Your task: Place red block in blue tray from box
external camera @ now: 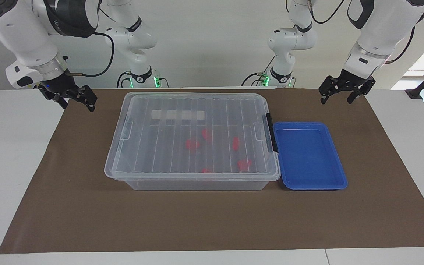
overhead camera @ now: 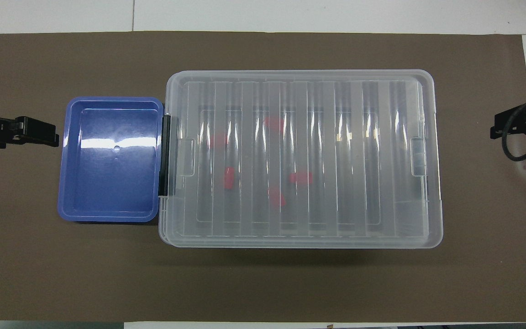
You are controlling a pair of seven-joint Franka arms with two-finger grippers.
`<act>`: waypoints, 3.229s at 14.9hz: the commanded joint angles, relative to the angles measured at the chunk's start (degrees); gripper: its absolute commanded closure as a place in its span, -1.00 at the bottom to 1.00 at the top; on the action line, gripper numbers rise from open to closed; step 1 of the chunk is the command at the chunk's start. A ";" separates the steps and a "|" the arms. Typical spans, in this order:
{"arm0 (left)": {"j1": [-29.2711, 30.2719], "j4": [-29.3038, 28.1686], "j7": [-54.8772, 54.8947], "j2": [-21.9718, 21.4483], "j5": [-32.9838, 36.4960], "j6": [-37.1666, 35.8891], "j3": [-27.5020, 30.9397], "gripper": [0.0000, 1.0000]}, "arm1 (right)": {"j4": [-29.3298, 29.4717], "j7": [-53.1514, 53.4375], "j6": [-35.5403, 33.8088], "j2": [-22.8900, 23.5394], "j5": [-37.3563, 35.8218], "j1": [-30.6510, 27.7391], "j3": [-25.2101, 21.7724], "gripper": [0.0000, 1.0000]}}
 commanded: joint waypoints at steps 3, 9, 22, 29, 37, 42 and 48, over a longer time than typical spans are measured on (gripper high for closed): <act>0.35 -0.89 0.26 -0.97 -0.62 -0.52 0.05 -1.00 | -1.34 -0.33 0.80 -1.10 0.36 -0.39 0.27 -1.00; 0.35 -0.89 0.26 -0.97 -0.62 -0.52 0.05 -1.00 | -3.79 -0.60 1.23 -2.33 0.53 -0.48 0.36 -1.00; 0.35 -0.89 0.26 -0.97 -0.62 -0.52 0.05 -1.00 | -9.85 4.32 14.32 2.41 2.29 4.35 2.90 -1.00; 0.35 -0.89 0.26 -0.97 -0.62 -0.52 0.05 -1.00 | -17.94 4.15 21.00 1.36 2.29 4.44 2.90 -1.00; 0.35 -0.89 0.26 -0.97 -0.62 -0.52 0.05 -1.00 | -18.92 0.99 19.61 0.74 1.33 3.22 2.03 -1.00; 0.35 -0.89 0.26 -0.97 -0.62 -0.52 0.05 -1.00 | -18.92 -3.75 19.43 0.83 1.06 0.93 0.45 -1.00; 0.26 -0.89 0.26 -0.97 -0.62 -0.52 0.05 -1.00 | -18.83 -10.79 19.69 0.92 0.89 0.93 -4.21 -1.00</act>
